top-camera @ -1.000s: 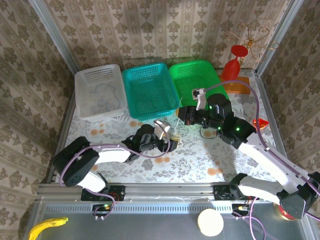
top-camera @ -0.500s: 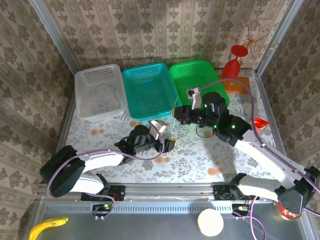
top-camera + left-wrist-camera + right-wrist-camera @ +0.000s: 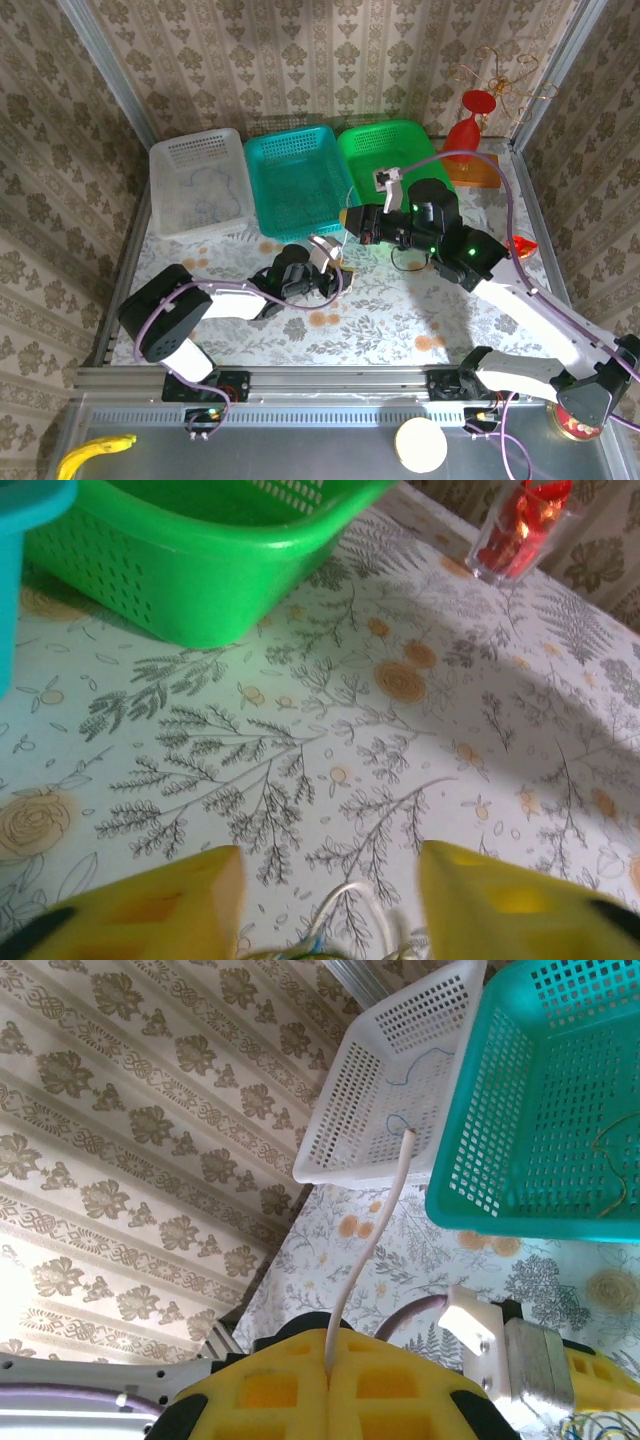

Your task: Untangle the cables

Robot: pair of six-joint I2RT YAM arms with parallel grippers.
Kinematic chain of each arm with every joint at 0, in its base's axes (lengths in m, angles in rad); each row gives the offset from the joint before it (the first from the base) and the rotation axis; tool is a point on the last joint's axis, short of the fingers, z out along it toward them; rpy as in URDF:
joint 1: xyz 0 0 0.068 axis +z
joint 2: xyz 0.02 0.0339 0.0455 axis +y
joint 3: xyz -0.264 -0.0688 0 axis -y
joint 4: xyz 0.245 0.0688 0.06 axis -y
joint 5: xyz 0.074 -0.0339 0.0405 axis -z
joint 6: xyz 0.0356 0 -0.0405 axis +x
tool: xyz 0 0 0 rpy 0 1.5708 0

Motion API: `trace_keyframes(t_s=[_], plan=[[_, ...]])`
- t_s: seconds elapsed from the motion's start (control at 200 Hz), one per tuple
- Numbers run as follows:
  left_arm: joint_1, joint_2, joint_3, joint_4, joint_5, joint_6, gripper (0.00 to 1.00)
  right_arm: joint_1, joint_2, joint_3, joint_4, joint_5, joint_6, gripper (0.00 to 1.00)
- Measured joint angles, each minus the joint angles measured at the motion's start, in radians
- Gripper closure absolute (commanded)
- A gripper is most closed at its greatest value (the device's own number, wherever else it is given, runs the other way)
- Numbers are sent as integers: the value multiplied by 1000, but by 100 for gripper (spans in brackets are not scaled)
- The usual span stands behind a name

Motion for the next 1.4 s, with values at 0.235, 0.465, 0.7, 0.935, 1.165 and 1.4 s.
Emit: trace_keyframes(t_s=[0.235,0.465,0.7,0.935,1.165,1.4], plan=[[42,33,-80,124,12,-32,68,-17,6,146,-39,-6,0,100],[43,33,-200,184,11,-56,67,-106,52,364,-35,-61,18,100],[43,56,-251,255,5,-86,67,-150,138,587,-45,-91,18,100],[43,105,-270,352,4,-115,68,-209,215,818,-83,-105,14,100],[43,88,-276,356,6,-142,57,-272,294,943,-117,-105,-5,100],[28,-159,-248,153,12,-126,36,-317,350,887,-149,-74,-56,100]])
